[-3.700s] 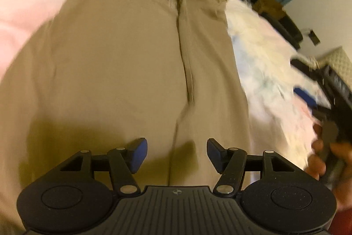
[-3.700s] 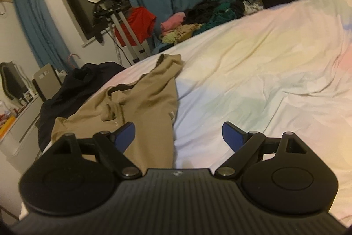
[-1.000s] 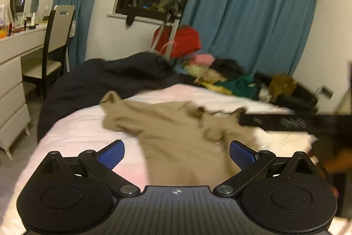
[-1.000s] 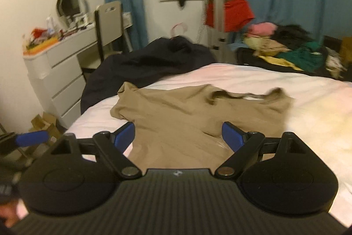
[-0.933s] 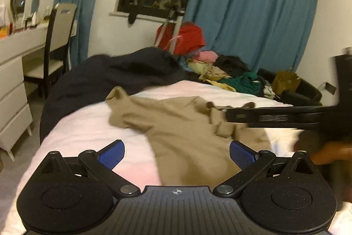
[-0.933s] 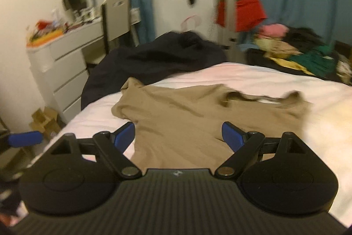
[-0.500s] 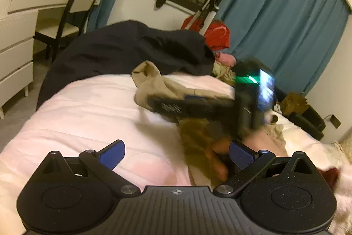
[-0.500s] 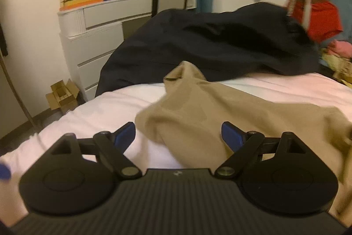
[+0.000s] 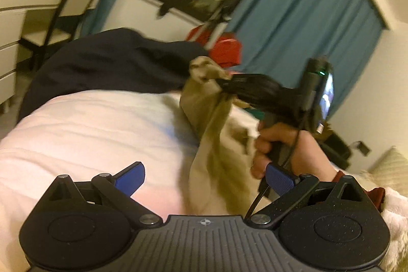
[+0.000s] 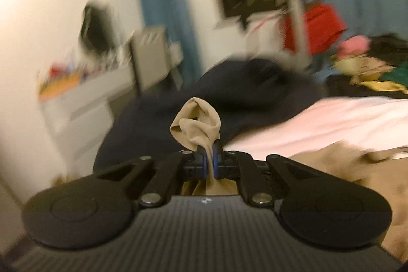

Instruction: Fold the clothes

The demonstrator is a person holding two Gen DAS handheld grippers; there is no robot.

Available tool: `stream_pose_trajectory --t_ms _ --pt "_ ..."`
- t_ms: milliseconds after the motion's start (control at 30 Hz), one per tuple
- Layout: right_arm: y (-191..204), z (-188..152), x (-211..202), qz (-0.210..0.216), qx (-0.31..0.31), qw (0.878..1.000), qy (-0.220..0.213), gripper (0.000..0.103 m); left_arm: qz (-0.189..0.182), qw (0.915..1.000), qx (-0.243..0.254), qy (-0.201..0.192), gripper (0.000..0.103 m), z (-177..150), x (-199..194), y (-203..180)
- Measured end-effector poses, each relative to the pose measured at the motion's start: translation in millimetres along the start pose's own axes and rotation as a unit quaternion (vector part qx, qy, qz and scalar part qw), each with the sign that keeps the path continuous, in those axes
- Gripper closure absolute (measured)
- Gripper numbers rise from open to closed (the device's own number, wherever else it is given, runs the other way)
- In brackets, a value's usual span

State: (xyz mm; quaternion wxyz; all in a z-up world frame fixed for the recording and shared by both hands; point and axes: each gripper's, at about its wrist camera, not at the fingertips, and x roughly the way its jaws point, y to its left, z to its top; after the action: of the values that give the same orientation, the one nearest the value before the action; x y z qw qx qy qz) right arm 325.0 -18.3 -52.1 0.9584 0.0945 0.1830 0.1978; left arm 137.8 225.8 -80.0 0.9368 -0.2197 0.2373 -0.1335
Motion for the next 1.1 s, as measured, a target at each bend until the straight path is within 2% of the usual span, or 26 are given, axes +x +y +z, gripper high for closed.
stream_pose_trajectory --t_ms 167,333,500,533,600,633,667,767,867,967,1100 --pt "-76.1 10.6 -66.5 -0.081 0.081 0.991 -0.068 0.096 -0.043 0.9987 0.027 0.008 0.001 -11.8 -2.7 -27.2" --pt "-149.1 -19.7 -92.4 -0.163 0.123 0.977 -0.054 0.094 -0.061 0.9965 0.048 0.030 0.001 -29.2 7.2 -47.8" --pt "-183.7 -48.1 -98.7 -0.152 0.169 0.974 -0.019 0.092 -0.048 0.9948 0.065 0.062 0.001 -44.8 30.2 -57.9" --pt "-183.9 -50.6 -100.3 -0.149 0.171 0.974 -0.009 0.088 -0.047 0.9943 0.069 0.066 0.001 -44.8 35.1 -59.5" --pt "-178.4 -48.6 -105.1 -0.143 0.150 0.978 0.010 0.055 -0.046 0.9927 0.089 0.067 0.001 -47.5 39.0 -63.1" --pt "-171.4 -47.0 -109.9 -0.141 0.135 0.981 0.013 0.023 -0.045 0.9918 0.099 0.068 0.001 -49.0 40.7 -64.8" --pt "-165.3 -44.4 -119.5 -0.140 0.120 0.983 0.007 0.008 -0.040 0.9909 0.106 0.072 0.001 -53.0 40.5 -66.7" --pt "-141.3 -35.4 -152.9 -0.123 0.081 0.989 0.004 0.007 -0.037 0.9897 0.112 0.081 0.001 -57.6 40.9 -72.0" --pt "-123.8 -28.3 -195.3 -0.128 0.063 0.990 0.002 0.007 -0.046 0.9882 0.121 0.081 0.001 -60.8 31.0 -82.0" --pt "-97.3 -29.8 -248.6 -0.121 0.052 0.991 -0.008 0.007 -0.050 0.9857 0.133 0.090 0.001 -66.6 17.1 -94.3" --pt "-74.2 -45.4 -317.5 -0.114 0.069 0.991 -0.020 0.007 -0.040 0.9859 0.125 0.104 0.001 -68.8 -0.2 -99.4"
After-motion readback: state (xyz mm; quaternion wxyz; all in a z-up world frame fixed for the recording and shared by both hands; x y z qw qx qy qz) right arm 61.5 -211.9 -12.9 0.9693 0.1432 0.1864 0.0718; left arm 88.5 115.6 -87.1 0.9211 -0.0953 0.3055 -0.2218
